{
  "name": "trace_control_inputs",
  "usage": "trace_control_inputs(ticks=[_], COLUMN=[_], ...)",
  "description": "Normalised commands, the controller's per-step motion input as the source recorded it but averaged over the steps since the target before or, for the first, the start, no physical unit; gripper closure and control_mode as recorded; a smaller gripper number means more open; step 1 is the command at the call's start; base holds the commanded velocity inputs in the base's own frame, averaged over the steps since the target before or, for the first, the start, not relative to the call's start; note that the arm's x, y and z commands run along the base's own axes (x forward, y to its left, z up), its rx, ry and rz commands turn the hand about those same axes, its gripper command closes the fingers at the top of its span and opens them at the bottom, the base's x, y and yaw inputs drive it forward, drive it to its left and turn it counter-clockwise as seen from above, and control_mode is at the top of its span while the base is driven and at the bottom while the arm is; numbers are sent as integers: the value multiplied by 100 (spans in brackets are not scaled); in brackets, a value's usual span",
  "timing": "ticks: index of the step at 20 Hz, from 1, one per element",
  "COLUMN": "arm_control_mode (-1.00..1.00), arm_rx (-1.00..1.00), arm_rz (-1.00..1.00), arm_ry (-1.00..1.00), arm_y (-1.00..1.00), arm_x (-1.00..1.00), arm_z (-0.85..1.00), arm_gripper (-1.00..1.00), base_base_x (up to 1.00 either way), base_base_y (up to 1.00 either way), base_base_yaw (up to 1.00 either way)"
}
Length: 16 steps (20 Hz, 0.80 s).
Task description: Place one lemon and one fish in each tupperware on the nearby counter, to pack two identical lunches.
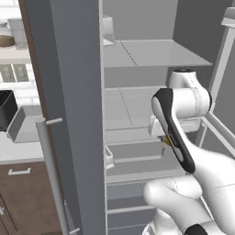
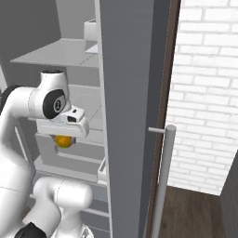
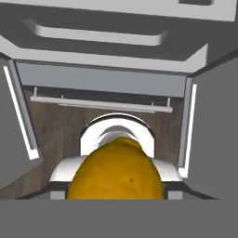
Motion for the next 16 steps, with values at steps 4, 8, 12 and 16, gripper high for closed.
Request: trace_control_inputs(ticks=[4, 8, 12, 16], arm_control_mode=[-100, -100, -100, -100], arm_rx=[0, 0, 0, 0], arm_rz=[8, 4, 0, 0], arm_ry=[5, 0, 1, 0], arm_y=[0, 0, 0, 0], arm_x=[-100, -52, -21, -39], arm_z=[0, 0, -5, -1], arm_gripper=[100, 100, 100, 100], base_base_x=[0, 0, 0, 0], base_base_y=[0, 0, 0, 0], base_base_yaw=[0, 0, 0, 0])
